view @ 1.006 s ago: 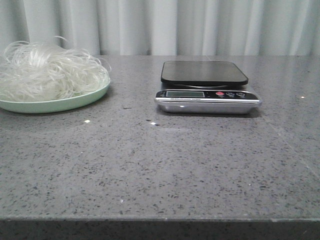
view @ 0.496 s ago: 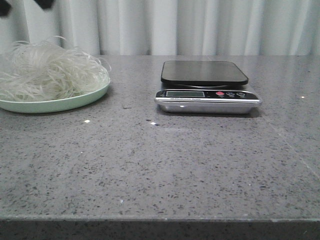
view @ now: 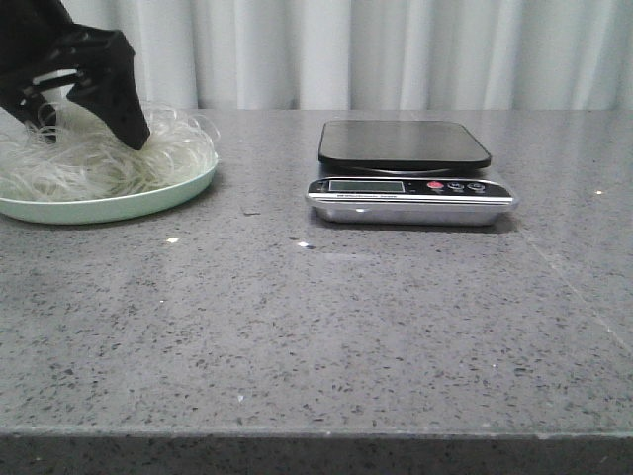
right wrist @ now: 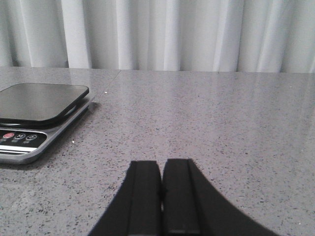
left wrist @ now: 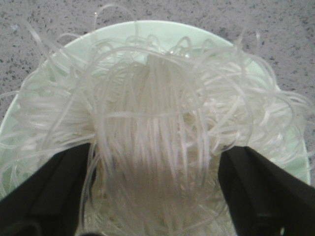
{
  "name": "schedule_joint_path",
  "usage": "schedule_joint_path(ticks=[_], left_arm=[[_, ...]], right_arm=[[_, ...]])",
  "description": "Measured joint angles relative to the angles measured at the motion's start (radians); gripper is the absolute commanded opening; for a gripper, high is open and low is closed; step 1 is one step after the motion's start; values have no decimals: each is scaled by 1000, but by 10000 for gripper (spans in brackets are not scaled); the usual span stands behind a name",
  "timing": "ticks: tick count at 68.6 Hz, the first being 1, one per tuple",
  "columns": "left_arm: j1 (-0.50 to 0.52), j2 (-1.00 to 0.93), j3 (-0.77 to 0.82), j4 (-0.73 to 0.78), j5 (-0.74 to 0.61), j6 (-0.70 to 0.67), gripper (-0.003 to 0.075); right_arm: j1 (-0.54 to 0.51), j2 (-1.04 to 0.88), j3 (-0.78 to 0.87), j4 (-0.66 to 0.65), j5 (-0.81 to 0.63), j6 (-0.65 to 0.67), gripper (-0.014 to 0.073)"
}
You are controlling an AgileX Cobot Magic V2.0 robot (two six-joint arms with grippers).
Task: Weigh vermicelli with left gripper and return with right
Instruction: 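Lower the left gripper onto the vermicelli bundle and close it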
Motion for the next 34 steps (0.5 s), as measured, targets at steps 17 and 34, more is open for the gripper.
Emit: schedule_joint_path(ticks=[17,34], left_arm=[[0,1,0,4,-6,0,146],[0,1,-11,4,6,0,140]], right_arm=[[0,0,0,0,0,0,151],[0,0,0,0,0,0,151]])
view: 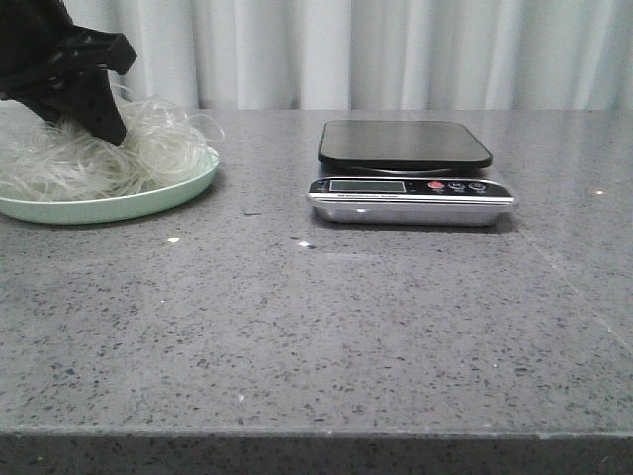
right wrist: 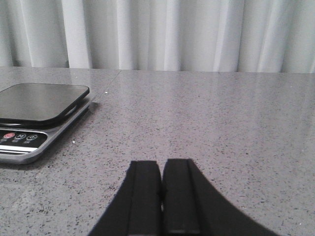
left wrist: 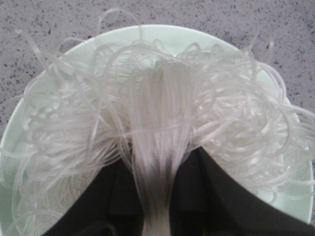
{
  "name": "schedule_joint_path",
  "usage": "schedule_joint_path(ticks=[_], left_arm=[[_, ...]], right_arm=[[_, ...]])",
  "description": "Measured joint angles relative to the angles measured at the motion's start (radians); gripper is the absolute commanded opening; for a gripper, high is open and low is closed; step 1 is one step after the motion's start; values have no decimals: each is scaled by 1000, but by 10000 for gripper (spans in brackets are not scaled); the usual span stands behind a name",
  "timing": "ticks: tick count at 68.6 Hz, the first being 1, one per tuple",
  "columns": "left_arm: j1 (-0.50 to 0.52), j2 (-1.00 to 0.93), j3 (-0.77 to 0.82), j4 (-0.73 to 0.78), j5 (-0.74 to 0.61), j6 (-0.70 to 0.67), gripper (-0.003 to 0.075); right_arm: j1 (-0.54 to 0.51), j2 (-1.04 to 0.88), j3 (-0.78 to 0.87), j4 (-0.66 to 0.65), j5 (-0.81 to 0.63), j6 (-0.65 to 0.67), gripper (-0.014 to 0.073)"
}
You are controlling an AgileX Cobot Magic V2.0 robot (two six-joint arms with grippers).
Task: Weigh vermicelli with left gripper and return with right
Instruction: 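Lower the left gripper onto the vermicelli bundle and close it, then lift the vermicelli with the left gripper and carry it over the scale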
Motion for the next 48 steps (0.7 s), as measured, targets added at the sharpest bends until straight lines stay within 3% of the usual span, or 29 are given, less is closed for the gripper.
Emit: schedule_joint_path(ticks=[20,48], left_arm=[[0,-18,-115,8,128,0,140],[-50,-67,-427,8,235,0,139]], right_arm=[[0,0,0,0,0,0,151],[0,0,0,0,0,0,151]])
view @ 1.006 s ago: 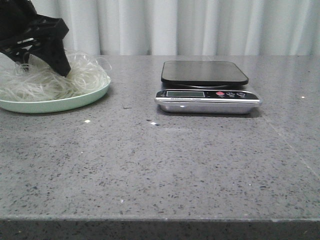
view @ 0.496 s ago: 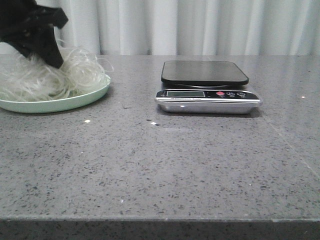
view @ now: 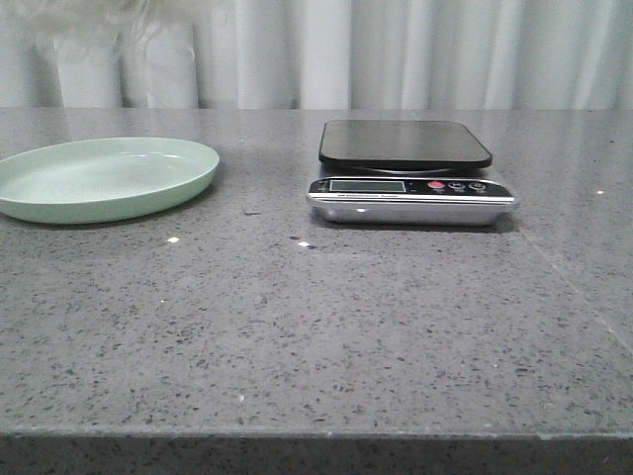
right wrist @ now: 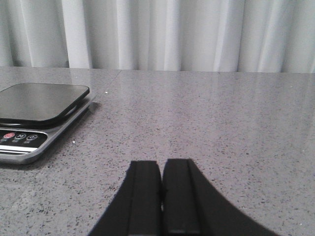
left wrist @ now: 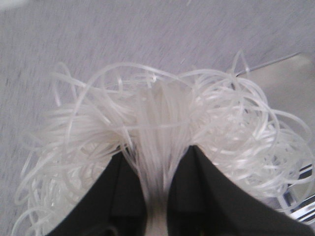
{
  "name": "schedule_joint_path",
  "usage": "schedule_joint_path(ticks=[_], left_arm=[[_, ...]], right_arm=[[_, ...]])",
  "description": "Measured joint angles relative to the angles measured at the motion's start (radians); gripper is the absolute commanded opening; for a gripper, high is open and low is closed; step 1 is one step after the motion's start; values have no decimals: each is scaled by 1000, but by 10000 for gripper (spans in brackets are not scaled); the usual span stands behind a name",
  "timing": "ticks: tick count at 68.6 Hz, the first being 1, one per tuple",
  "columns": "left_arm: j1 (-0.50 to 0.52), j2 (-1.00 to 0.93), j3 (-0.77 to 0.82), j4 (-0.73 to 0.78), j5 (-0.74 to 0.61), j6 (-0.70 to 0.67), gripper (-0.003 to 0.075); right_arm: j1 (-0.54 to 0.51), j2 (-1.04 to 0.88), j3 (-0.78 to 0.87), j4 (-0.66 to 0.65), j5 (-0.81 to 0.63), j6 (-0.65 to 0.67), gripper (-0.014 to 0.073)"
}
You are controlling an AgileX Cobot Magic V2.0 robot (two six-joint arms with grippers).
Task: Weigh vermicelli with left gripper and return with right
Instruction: 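Lift the vermicelli with the left gripper and carry it over the scale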
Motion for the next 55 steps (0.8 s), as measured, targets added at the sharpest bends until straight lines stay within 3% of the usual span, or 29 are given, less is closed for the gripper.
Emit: schedule_joint_path(ticks=[31,55], left_arm=[[-290,99,-79,0,-160,0,139],[-380,257,-79,0,-332,0,139]], right_arm=[[0,0,0,0,0,0,151],[0,0,0,0,0,0,151]])
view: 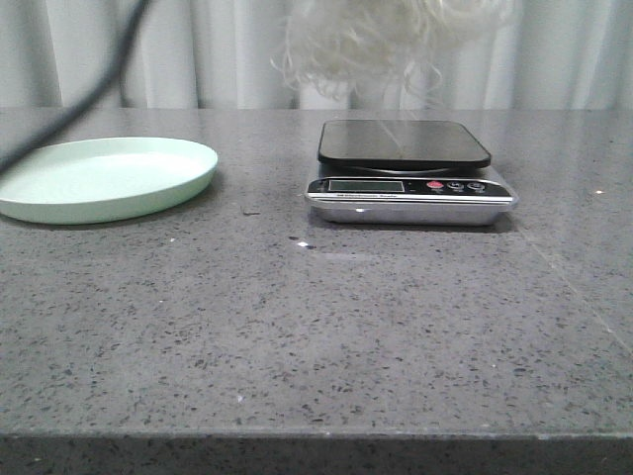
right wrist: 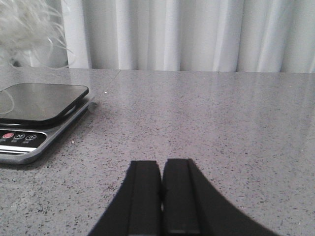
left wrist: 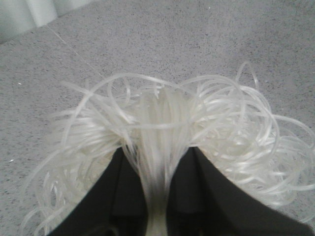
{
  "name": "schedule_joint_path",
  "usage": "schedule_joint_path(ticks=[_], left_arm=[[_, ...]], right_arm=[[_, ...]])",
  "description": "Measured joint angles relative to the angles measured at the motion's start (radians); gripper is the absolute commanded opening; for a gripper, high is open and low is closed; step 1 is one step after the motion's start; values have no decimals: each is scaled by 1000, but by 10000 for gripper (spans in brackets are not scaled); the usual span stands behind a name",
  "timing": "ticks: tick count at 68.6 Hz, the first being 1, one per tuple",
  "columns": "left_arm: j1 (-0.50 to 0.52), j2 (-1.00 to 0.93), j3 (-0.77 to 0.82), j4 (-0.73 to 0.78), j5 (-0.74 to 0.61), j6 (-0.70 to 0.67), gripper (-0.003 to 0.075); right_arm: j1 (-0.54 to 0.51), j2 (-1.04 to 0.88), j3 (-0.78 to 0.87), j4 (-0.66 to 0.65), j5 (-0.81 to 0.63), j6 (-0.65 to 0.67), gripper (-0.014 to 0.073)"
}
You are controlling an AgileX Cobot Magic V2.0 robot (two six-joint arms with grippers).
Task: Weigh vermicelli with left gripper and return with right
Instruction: 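Lift the vermicelli with the left gripper and carry it over the scale, then lower the vermicelli onto the scale pan, open the left gripper, withdraw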
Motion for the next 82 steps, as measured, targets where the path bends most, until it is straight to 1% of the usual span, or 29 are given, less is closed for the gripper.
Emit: schedule_joint_path(ticks=[28,57,61,62,63,66,67,68,69,72,73,76,77,78,82], left_arm=[[-4,110,0,2,-65,0,137],[-7,136,0,2,-79,0,140],[-7,136,0,2,-79,0,152],[-7,136,0,2,-79,0,172],[-7,136,0,2,-79,0,172],[-7,136,0,2,-77,0,213],[-7,136,0,2,-77,0,213],[-7,136,0,2,-75,0,242],[-7,136,0,2,-75,0,251],[-7,136,0,2,-67,0,316],[-7,136,0,2,-67,0,326],[-7,136,0,2,-60,0,400],[-7,136,0,2,-60,0,400],[-7,136,0,2,-57,0,431],[-7,136,0,2,-56,0,500]], right_arm=[[0,0,0,0,0,0,151],[0,0,0,0,2,0,151],[0,0,0,0,2,0,151],[0,0,0,0,3,0,151],[0,0,0,0,3,0,151],[0,0,0,0,3,0,151],[0,0,0,0,3,0,151],[0,0,0,0,3,0,151],[0,0,0,0,3,0,151],[0,0,0,0,3,0,151],[0,0,0,0,3,0,151],[0,0,0,0,3,0,151],[0,0,0,0,3,0,151],[0,0,0,0,3,0,151],[0,0,0,0,3,0,151]])
